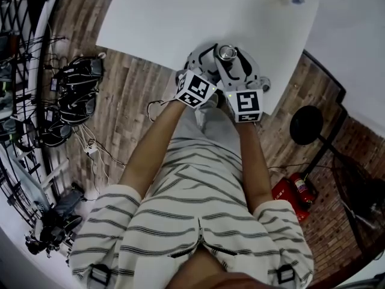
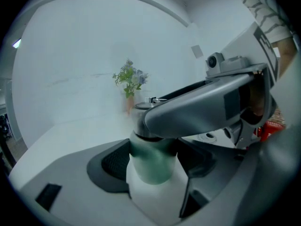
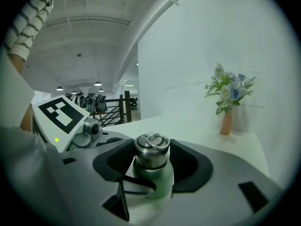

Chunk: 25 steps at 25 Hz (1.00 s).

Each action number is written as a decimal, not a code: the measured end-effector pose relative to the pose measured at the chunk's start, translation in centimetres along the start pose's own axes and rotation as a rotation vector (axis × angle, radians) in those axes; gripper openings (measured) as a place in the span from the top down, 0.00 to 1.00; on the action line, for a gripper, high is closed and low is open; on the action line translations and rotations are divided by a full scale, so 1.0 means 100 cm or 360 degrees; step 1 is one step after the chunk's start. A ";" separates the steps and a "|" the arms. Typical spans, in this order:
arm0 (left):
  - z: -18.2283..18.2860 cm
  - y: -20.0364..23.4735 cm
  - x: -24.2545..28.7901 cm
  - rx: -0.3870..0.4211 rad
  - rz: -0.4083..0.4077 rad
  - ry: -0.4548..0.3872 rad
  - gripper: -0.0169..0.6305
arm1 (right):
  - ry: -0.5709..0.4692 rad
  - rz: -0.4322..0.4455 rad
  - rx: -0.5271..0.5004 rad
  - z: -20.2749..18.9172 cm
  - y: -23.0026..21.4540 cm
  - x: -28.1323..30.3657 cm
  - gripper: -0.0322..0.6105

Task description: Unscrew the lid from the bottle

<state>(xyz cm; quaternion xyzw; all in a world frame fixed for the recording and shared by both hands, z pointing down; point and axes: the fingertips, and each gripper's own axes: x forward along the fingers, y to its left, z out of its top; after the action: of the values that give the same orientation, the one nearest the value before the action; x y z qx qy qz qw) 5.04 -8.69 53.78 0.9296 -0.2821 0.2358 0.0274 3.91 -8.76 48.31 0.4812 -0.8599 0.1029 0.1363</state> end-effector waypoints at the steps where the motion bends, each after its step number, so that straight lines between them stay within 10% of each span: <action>1: 0.000 0.000 0.000 0.0001 0.0000 -0.0001 0.50 | -0.0001 0.0023 -0.0010 0.000 0.000 0.000 0.57; 10: 0.000 0.002 -0.001 0.0003 -0.0006 -0.0005 0.49 | 0.0004 0.0361 -0.0155 0.001 0.004 0.000 0.57; 25: 0.001 0.000 0.001 0.0011 -0.0025 -0.0006 0.49 | 0.0137 0.1310 -0.0480 0.001 0.006 -0.002 0.56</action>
<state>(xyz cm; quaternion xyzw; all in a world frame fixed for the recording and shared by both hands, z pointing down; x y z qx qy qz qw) 5.13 -8.80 53.69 0.9323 -0.2741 0.2347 0.0257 3.49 -8.32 48.17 0.0685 -0.9788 0.0419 0.1883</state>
